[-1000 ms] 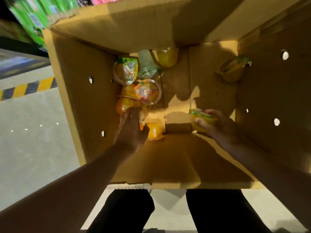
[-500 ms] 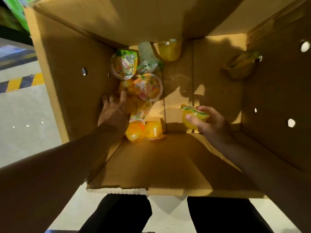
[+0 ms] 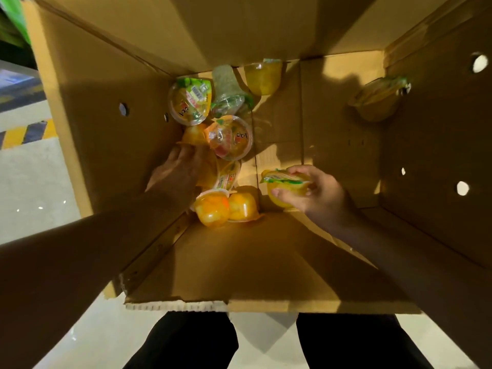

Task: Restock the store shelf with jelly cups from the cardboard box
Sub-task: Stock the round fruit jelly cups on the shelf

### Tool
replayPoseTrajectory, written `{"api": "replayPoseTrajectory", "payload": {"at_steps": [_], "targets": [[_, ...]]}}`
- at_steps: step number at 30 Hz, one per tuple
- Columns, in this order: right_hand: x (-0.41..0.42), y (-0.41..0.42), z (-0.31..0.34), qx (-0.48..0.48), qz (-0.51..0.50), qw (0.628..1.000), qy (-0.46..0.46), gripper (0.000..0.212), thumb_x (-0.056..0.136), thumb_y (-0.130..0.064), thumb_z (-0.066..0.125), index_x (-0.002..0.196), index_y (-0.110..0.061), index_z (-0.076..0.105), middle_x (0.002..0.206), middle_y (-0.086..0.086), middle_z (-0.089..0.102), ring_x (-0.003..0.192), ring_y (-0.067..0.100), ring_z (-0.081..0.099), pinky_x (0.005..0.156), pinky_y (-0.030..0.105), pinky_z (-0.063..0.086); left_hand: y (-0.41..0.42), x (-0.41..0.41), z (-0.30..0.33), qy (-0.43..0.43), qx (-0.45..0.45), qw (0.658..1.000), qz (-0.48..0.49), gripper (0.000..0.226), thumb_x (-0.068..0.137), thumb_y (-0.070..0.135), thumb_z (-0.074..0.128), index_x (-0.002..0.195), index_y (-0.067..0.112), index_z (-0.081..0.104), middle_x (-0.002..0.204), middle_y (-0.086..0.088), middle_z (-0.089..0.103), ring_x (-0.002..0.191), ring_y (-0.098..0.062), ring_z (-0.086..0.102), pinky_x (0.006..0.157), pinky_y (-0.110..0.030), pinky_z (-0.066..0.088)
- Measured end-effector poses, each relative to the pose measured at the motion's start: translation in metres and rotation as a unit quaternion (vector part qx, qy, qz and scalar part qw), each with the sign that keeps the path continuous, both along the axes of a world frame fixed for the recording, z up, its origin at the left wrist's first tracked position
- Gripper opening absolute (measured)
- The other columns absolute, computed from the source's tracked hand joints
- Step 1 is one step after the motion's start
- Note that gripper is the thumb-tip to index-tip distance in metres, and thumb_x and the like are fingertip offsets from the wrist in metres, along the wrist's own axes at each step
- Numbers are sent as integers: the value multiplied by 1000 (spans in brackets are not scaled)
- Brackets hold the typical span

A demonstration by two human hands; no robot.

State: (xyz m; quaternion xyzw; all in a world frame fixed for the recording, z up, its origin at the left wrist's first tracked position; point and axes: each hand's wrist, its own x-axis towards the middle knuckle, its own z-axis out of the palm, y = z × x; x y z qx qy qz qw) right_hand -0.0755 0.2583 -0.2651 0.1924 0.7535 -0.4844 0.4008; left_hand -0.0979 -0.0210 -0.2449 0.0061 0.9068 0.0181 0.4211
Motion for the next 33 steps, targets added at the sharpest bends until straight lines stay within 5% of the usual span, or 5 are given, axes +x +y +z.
{"api": "replayPoseTrajectory", "payload": {"at_steps": [9,16,20,27,33], "targets": [[0,20,118,29,73,996,35,71,60,-74,73,122,-44,58,116,-14,68,100,6,67,83,35,61,23,4,110,66,156,979,112,84,90,43,70,158,37,20,132,-13,49,109,-22,34,102,-44,33],[-20,42,317,49,54,987,143,59,73,-53,84,127,-37,63,112,-14,71,99,1,67,82,11,52,82,-21,307,68,322,896,298,76,68,31,93,123,34,40,112,21,55,102,3,60,80,-13,49],[-33,52,438,-13,-10,978,208,65,72,-50,84,131,-32,63,127,-12,67,115,8,66,94,36,58,98,-24,427,111,344,872,331,70,68,32,92,116,32,41,107,18,60,100,-6,62,83,-23,49],[-44,44,622,-26,-4,958,284,65,73,-47,87,132,-44,61,135,-13,58,122,6,60,99,35,56,71,-19,618,163,463,800,345,54,77,12,85,120,26,54,109,24,67,100,4,65,78,-9,50],[-34,-5,758,-12,3,928,371,71,63,-78,72,129,-55,57,131,-19,59,123,9,58,101,40,54,12,7,747,253,493,760,339,53,70,20,84,119,24,64,118,6,70,108,-11,68,92,-29,56]]}}
